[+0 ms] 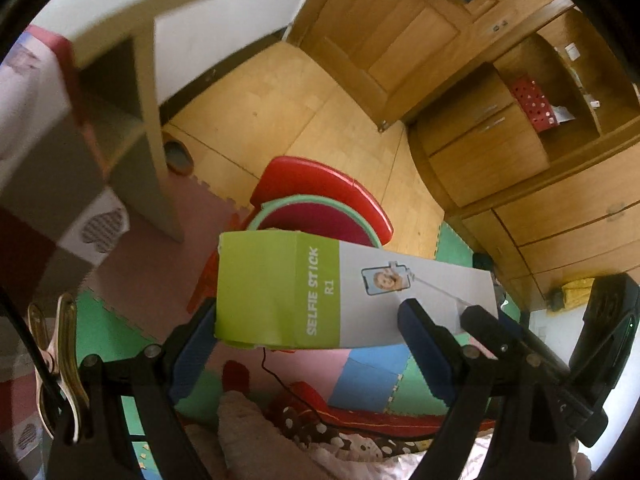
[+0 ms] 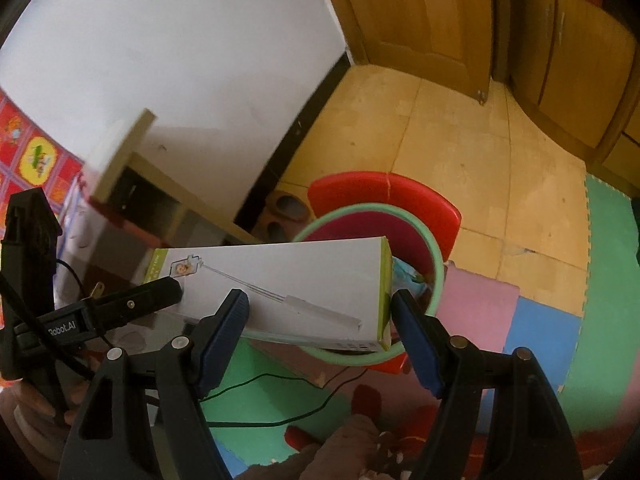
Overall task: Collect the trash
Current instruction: 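Lift the selfie stick box with the left tool and carry it over the bucket, then open the left tool to drop the selfie stick box into the bucket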
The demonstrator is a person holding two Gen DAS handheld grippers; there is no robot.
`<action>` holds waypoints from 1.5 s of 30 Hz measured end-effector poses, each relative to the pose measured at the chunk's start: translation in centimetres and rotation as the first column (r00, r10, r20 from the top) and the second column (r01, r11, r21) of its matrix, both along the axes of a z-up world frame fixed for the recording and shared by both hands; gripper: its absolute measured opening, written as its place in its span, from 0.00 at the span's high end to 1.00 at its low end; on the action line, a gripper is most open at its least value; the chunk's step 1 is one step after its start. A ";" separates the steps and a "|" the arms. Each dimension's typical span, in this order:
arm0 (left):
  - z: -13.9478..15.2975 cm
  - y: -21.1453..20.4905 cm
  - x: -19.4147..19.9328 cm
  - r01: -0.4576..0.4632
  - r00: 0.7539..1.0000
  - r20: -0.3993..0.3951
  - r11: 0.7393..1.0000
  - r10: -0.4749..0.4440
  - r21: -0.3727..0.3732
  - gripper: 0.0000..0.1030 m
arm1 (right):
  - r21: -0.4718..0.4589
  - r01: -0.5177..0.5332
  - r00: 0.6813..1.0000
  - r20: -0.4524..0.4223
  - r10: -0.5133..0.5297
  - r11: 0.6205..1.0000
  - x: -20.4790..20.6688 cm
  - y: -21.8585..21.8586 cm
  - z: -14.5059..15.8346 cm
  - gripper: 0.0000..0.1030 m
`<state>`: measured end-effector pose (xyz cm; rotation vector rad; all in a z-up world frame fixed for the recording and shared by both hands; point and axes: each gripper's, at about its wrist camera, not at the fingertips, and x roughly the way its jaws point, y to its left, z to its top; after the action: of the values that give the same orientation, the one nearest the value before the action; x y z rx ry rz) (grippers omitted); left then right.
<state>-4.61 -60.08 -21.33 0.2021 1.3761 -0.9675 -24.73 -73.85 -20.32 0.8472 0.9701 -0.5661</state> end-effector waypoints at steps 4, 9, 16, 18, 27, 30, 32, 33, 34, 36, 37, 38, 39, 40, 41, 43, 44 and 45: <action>-2.7 -1.8 0.6 0.002 1.000 -0.015 1.000 -0.002 0.026 0.11 | 0.040 0.008 1.000 -0.009 -0.008 0.999 0.3 -1.9 -3.1 0.26; -6.3 -4.3 1.9 0.019 1.000 -0.010 0.999 -0.018 0.040 0.12 | 0.078 0.013 1.000 -0.026 -0.011 0.997 1.1 -3.7 -7.1 0.27; -11.4 -6.4 2.6 0.075 0.997 0.005 0.991 -0.076 0.110 0.16 | 0.080 -0.030 0.995 -0.094 0.038 0.996 1.7 -4.9 -11.3 0.26; -12.3 -6.6 2.6 0.086 0.996 0.004 0.988 -0.087 0.130 0.17 | 0.069 -0.044 0.994 -0.098 0.051 0.997 1.6 -4.9 -11.8 0.26; -13.6 -7.0 3.3 0.097 0.995 0.012 0.977 -0.101 0.191 0.17 | 0.059 -0.064 0.992 -0.103 0.070 0.996 0.7 -5.2 -12.3 0.26; -13.3 -7.0 3.2 0.098 0.995 0.013 0.977 -0.102 0.188 0.18 | 0.072 -0.068 0.991 -0.107 0.076 0.995 0.7 -5.2 -12.3 0.26; -13.2 -7.0 2.9 0.109 0.994 0.010 0.976 -0.112 0.187 0.18 | 0.079 -0.071 0.992 -0.098 0.079 0.994 0.8 -5.1 -12.2 0.26; -13.1 -7.1 2.6 0.121 0.992 0.006 0.975 -0.124 0.186 0.18 | 0.081 -0.071 0.992 -0.096 0.079 0.994 0.9 -5.0 -12.2 0.26; -13.0 -7.2 2.5 0.129 0.991 0.006 0.974 -0.132 0.187 0.18 | 0.087 -0.073 0.992 -0.095 0.081 0.994 1.0 -4.9 -12.1 0.26; -12.6 -7.5 2.0 0.147 0.988 0.011 0.971 -0.151 0.187 0.18 | 0.097 -0.081 0.991 -0.097 0.090 0.992 1.3 -4.5 -12.0 0.26; -12.5 -7.5 1.8 0.153 0.987 0.009 0.970 -0.158 0.188 0.18 | 0.095 -0.088 0.990 -0.101 0.097 0.992 1.4 -4.4 -11.9 0.26; -12.2 -7.5 1.5 0.161 0.986 0.007 0.969 -0.166 0.190 0.18 | 0.093 -0.093 0.989 -0.108 0.103 0.991 1.6 -4.2 -11.7 0.26; -11.9 -7.6 1.3 0.167 0.985 0.006 0.967 -0.171 0.191 0.18 | 0.092 -0.098 0.988 -0.110 0.108 0.991 1.6 -3.9 -11.2 0.26; -11.6 -7.6 1.0 0.171 0.984 0.009 0.967 -0.175 0.191 0.17 | 0.092 -0.098 0.989 -0.103 0.107 0.991 1.6 -3.7 -10.9 0.26; -11.2 -7.6 0.7 0.178 0.983 0.014 0.966 -0.184 0.189 0.17 | 0.092 -0.096 0.990 -0.095 0.105 0.991 1.5 -3.5 -10.4 0.26; -10.4 -7.5 0.2 0.195 0.979 0.027 0.963 -0.204 0.186 0.17 | 0.089 -0.098 0.991 -0.087 0.106 0.991 1.4 -2.9 -9.3 0.26; -9.9 -7.4 0.0 0.203 0.976 0.036 0.962 -0.213 0.185 0.17 | 0.086 -0.099 0.990 -0.088 0.107 0.991 1.5 -2.7 -8.9 0.26; -9.4 -7.3 -0.2 0.207 0.975 0.041 0.961 -0.218 0.184 0.17 | 0.080 -0.097 0.991 -0.084 0.104 0.992 1.4 -2.4 -8.2 0.26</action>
<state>-4.86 -67.42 -30.70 0.5202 1.4045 -1.0054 -23.31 -76.21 -28.49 0.8411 1.1141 -0.4855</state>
